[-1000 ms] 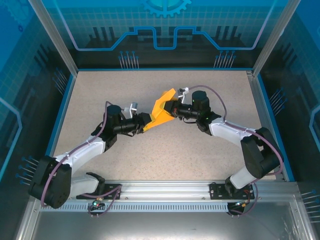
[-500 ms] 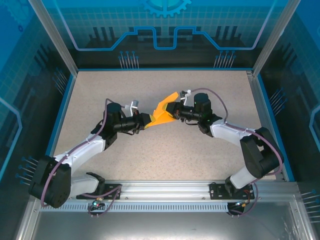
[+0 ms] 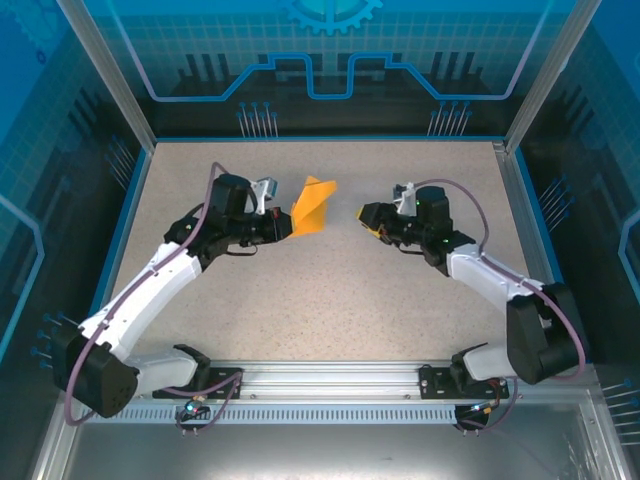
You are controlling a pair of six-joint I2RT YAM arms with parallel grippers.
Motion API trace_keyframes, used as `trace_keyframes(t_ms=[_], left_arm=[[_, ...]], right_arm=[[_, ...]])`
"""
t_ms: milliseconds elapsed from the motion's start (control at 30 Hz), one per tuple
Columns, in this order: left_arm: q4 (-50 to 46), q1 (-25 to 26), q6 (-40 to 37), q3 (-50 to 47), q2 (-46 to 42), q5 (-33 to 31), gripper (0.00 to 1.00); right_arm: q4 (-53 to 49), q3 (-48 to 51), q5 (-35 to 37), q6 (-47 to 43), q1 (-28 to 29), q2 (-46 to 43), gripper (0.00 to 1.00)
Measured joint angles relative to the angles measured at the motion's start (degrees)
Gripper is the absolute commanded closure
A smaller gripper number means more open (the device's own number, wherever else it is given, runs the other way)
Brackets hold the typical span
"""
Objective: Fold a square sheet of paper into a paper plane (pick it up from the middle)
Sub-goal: Turn over the paper at the center of the table.
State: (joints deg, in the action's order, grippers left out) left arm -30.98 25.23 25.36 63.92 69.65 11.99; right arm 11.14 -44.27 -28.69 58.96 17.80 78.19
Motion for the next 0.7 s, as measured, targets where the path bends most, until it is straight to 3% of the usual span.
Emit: trace_keyframes(t_ms=[133,367,533,700], left_arm=[[-10.6,8.3,-8.4,6.4,3.1,-19.1,0.97],[-18.3,23.4,-17.6,8.7,15.1,-48.6,0.98],[-17.5,32.0,-22.9,7.6,25.0,-60.0,0.98],[-14.2,37.4,-27.0,5.7,32.0,-64.7,0.96]], right_arm=[[-5.4,0.4,1.1,-4.0,-2.0,-2.8,0.49],[-11.6,0.9,1.2,-8.2,-4.8,-5.6,0.47],[-12.3,1.2,-1.1,-9.4,-6.8,-5.7,0.46],[-12.8,1.2,-3.4,-10.4,-7.5,-5.7,0.47]])
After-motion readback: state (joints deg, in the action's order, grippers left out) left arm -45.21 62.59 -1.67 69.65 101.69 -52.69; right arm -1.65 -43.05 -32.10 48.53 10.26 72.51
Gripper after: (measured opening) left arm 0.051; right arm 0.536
